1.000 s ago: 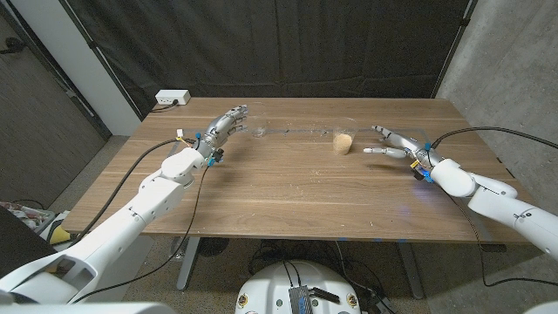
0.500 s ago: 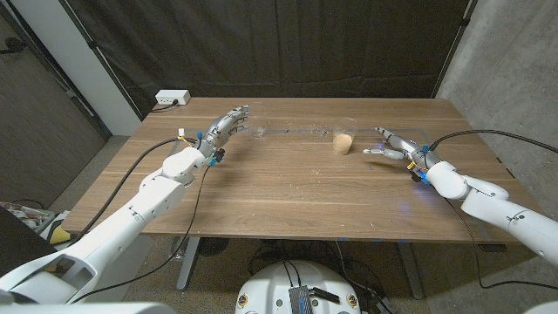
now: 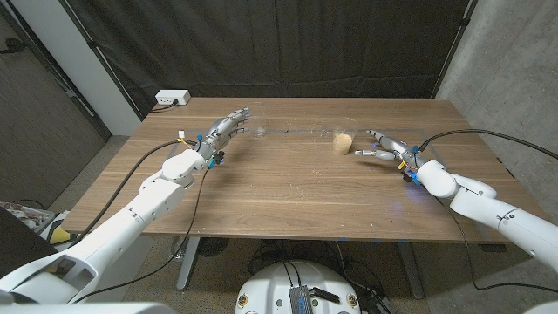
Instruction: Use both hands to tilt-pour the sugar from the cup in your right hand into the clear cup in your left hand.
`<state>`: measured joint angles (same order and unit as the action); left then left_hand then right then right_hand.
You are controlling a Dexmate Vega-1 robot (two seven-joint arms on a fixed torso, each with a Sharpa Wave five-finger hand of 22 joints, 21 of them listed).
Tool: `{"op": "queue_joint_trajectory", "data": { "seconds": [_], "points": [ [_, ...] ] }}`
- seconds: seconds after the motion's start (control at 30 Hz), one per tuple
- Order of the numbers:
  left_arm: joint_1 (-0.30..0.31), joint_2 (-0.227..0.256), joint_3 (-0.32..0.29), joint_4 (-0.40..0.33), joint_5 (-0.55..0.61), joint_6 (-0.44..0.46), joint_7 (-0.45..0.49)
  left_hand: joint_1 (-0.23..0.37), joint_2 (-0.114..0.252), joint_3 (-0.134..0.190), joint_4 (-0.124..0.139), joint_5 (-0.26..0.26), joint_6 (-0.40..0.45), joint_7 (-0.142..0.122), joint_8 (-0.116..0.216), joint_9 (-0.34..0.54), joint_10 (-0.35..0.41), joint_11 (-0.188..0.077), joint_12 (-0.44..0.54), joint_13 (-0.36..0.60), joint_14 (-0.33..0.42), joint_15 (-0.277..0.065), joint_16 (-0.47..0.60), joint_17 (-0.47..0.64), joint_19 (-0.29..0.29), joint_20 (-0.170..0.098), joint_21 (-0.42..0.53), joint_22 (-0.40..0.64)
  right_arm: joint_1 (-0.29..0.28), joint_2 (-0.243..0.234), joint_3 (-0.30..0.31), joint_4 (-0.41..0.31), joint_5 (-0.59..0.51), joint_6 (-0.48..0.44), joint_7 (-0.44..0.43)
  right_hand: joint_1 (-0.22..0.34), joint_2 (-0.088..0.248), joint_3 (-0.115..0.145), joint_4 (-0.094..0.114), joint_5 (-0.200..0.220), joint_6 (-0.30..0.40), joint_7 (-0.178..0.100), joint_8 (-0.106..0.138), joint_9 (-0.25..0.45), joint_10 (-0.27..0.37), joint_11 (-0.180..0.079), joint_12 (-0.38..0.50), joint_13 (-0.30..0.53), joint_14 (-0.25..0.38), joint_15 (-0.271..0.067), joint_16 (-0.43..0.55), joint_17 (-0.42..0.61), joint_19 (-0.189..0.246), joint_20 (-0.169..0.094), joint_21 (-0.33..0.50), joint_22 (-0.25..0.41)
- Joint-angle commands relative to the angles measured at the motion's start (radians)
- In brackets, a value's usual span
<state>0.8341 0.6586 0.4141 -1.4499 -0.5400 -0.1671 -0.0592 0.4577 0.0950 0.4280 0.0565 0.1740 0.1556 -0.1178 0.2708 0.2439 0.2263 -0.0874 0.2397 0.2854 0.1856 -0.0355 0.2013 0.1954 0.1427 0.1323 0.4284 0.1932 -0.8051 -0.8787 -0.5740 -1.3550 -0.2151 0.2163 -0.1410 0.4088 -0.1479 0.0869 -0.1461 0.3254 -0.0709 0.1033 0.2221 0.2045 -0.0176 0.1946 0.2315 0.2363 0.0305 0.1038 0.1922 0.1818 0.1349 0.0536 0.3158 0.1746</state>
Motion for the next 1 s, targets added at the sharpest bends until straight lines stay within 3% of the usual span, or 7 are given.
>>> {"op": "queue_joint_trajectory", "data": {
  "seconds": [0.03, 0.53, 1.0],
  "points": [
    [-0.004, 0.0, -0.013, 0.043, -0.022, -0.033, -0.037, -0.001, 0.006, 0.007, 0.001, 0.002, 0.013, 0.0, 0.001, 0.004, 0.01, 0.0, 0.006, 0.005, 0.006, -0.041, 0.006, 0.003, 0.011, 0.0, 0.0, 0.003, 0.014, 0.027, -0.011, -0.044, 0.037, -0.069, 0.041, 0.011, -0.004, -0.009, 0.0, 0.008, 0.007, 0.001, 0.005, 0.0, 0.004, -0.001, 0.0, -0.001, 0.0, 0.008, -0.002, 0.0, -0.003, 0.005, -0.001, 0.003],
    [-0.008, -0.004, -0.028, 0.1, -0.045, -0.059, -0.06, -0.002, 0.006, 0.008, 0.0, 0.002, 0.018, 0.001, 0.002, 0.004, 0.013, -0.002, 0.006, 0.005, 0.006, -0.042, 0.006, 0.003, 0.009, 0.001, -0.003, 0.003, 0.037, 0.101, -0.022, -0.044, 0.079, -0.113, 0.015, 0.015, 0.0, -0.013, 0.003, 0.012, 0.008, 0.002, 0.002, 0.0, 0.009, 0.004, 0.001, -0.005, 0.002, 0.015, -0.002, 0.0, -0.003, 0.013, -0.009, 0.004],
    [-0.021, -0.023, -0.029, 0.159, -0.057, -0.09, -0.084, -0.003, 0.006, 0.009, 0.0, 0.002, 0.018, 0.005, 0.0, 0.003, 0.015, -0.002, 0.007, 0.006, 0.005, -0.041, 0.005, 0.003, 0.008, 0.001, -0.005, 0.003, 0.071, 0.134, -0.046, -0.045, 0.096, -0.156, 0.032, 0.021, 0.006, -0.014, 0.004, 0.016, 0.009, 0.004, 0.0, -0.001, 0.008, 0.009, 0.0, -0.008, -0.002, 0.023, -0.004, 0.0, -0.004, 0.019, -0.016, 0.005]
  ]
}}
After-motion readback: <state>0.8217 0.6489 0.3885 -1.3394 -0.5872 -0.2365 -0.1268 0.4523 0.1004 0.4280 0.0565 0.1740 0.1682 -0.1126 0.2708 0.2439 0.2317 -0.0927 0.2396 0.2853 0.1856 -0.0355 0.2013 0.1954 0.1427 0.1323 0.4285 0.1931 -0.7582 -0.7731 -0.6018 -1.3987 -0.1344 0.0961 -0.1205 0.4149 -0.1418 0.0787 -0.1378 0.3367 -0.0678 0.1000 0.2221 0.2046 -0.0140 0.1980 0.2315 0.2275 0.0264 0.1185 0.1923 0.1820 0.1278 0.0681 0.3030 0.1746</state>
